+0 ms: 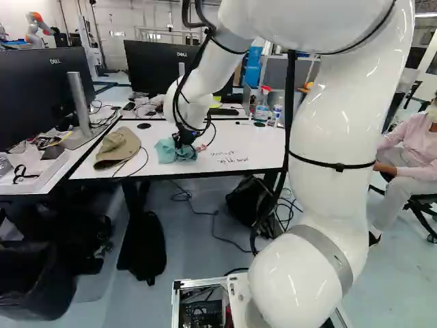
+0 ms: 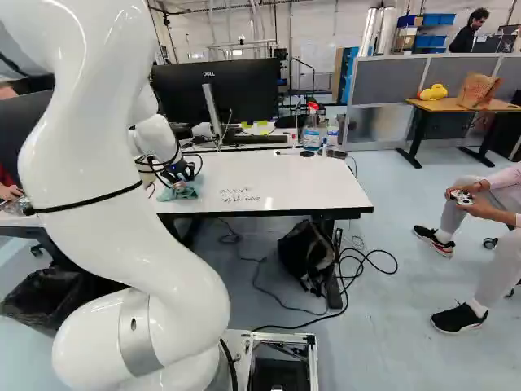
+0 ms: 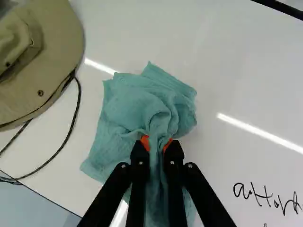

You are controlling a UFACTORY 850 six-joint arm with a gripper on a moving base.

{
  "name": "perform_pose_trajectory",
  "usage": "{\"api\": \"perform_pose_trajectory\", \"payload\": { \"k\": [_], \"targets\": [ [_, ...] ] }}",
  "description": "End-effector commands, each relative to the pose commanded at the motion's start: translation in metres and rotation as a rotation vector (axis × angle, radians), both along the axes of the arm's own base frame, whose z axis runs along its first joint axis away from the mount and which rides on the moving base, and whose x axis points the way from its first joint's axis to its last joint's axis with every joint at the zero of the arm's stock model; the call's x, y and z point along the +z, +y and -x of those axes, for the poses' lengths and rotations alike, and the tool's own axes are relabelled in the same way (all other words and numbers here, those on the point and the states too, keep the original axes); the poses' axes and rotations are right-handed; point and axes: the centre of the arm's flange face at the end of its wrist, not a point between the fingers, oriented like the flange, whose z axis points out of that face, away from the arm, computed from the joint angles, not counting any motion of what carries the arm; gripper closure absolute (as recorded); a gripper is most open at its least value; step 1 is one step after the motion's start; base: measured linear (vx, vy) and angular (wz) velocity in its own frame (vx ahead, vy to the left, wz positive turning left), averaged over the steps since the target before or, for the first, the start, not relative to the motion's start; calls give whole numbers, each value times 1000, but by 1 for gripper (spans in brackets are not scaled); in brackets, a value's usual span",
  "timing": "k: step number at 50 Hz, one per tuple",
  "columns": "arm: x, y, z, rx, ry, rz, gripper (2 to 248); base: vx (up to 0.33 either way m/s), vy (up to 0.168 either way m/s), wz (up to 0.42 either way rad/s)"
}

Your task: Clean the table with the green towel

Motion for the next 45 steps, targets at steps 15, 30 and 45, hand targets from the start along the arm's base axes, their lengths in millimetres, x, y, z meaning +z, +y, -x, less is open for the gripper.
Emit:
{"api": "perform_pose_trajectory", "payload": {
  "k": [15,30,45],
  "targets": [
    [1,-1,29,22,9,4,204,0,0,0],
    [1,-3,58,46,17,8,204,0,0,0],
    [0,-10,87,61,22,11,204,0,0,0]
  ]
}}
